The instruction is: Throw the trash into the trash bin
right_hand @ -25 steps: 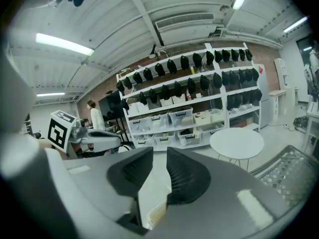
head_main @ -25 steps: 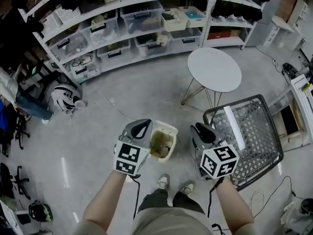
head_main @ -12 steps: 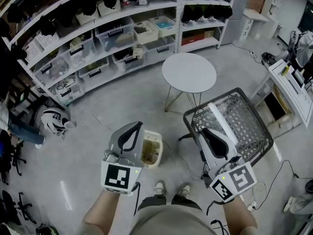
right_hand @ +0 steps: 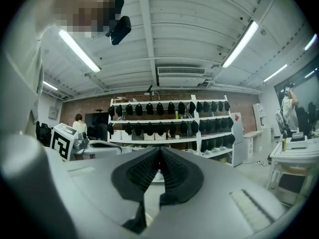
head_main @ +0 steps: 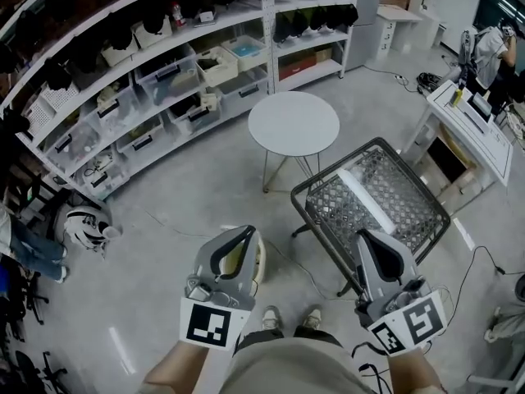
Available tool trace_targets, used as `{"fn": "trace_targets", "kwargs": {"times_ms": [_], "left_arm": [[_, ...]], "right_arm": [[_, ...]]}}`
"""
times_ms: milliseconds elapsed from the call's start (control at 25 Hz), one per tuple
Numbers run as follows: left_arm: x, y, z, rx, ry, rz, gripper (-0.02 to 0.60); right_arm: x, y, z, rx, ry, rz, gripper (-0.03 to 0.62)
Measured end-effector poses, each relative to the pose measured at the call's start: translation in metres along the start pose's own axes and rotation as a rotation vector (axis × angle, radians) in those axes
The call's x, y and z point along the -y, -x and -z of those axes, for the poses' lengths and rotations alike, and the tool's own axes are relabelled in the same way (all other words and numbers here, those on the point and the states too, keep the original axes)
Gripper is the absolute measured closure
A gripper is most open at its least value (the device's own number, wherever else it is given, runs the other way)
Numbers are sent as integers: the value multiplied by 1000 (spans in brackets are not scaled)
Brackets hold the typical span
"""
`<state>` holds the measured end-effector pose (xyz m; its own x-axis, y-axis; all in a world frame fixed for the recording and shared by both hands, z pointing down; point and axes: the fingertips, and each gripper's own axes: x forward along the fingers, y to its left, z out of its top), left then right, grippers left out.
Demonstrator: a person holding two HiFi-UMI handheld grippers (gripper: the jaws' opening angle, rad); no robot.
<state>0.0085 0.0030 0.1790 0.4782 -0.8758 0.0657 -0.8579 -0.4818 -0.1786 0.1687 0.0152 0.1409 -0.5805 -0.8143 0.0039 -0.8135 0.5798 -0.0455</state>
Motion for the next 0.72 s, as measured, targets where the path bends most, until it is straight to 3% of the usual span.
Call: {"fn": "trace_targets", "kwargs": {"times_ms": [720], "left_arm": [[22, -11, -4, -27, 28, 31, 580]], "right_arm": [[15, 4, 9, -53, -7, -31, 591]]}}
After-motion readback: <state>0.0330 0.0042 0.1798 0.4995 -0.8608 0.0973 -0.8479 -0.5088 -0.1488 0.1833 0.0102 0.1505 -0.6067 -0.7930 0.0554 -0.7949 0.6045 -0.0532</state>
